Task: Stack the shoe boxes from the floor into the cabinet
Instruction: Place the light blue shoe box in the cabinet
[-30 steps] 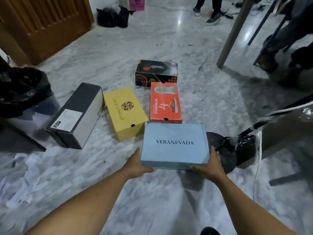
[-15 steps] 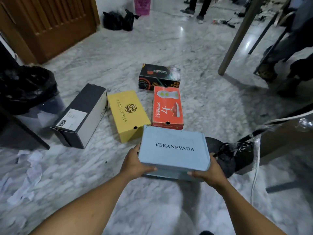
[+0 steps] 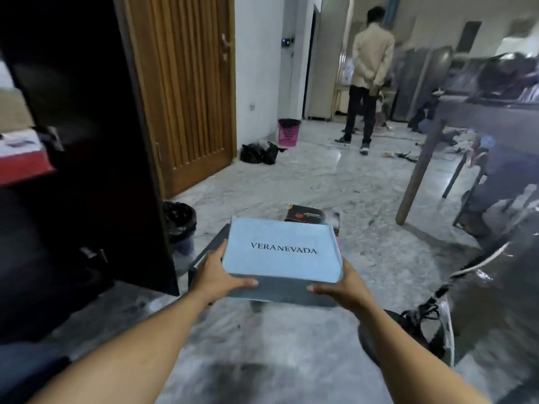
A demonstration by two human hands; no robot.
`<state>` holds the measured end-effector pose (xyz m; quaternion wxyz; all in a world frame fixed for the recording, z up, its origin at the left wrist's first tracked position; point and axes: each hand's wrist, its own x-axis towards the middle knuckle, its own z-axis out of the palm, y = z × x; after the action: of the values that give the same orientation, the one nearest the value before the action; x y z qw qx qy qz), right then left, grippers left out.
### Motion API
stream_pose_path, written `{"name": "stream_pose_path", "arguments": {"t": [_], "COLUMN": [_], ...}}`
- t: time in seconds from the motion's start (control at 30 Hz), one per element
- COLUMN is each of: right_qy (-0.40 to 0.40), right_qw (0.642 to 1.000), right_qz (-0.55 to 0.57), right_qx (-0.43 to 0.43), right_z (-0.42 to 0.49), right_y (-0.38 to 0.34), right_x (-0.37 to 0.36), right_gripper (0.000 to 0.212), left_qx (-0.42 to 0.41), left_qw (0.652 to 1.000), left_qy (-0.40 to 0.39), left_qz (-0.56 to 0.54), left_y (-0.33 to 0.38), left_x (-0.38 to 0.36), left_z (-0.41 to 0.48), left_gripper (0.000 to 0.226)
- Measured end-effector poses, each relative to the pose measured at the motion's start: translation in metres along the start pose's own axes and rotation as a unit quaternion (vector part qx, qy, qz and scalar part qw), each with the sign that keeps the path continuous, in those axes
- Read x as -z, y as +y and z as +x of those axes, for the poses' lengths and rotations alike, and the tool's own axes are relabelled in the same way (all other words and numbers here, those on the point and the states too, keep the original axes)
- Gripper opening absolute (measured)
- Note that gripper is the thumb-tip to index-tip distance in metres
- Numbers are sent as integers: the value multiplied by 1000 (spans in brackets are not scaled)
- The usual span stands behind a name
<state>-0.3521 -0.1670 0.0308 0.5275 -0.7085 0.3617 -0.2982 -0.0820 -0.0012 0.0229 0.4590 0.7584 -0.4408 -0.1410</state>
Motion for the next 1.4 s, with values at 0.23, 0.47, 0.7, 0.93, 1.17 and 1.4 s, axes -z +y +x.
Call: {"name": "stream_pose_path", "arguments": {"t": [0.23, 0.47, 0.7, 0.93, 1.17, 1.4], "right_qy": [-59, -215, -320, -373, -325, -269], "right_qw": [996, 964, 924, 900, 912, 913], "right_qz": [-34, -12, 14, 39, 81, 143], "right_qx": [62, 159, 209, 223, 237, 271], "right_z": [-3, -25, -42, -34, -22, -22], "right_y": [-99, -201, -251, -275, -316, -326], "right_x": [-100, -225, -344, -456, -561, -642], "right_gripper": [90, 88, 88, 89, 99, 72], "left_qx": [40, 103, 176, 228, 245, 242], "left_qw": [986, 937, 878, 831, 752, 680], "left_qy": [142, 310, 412, 481, 590, 664], "left_qz": [72, 124, 168, 162, 162, 196], "left_y": [33, 44, 29, -20, -68, -105], "left_x": [155, 291, 369, 430, 477, 509], "left_z": [-69, -181, -251, -259, -233, -203], "left_gripper": [133, 131, 132, 127, 94, 100]}}
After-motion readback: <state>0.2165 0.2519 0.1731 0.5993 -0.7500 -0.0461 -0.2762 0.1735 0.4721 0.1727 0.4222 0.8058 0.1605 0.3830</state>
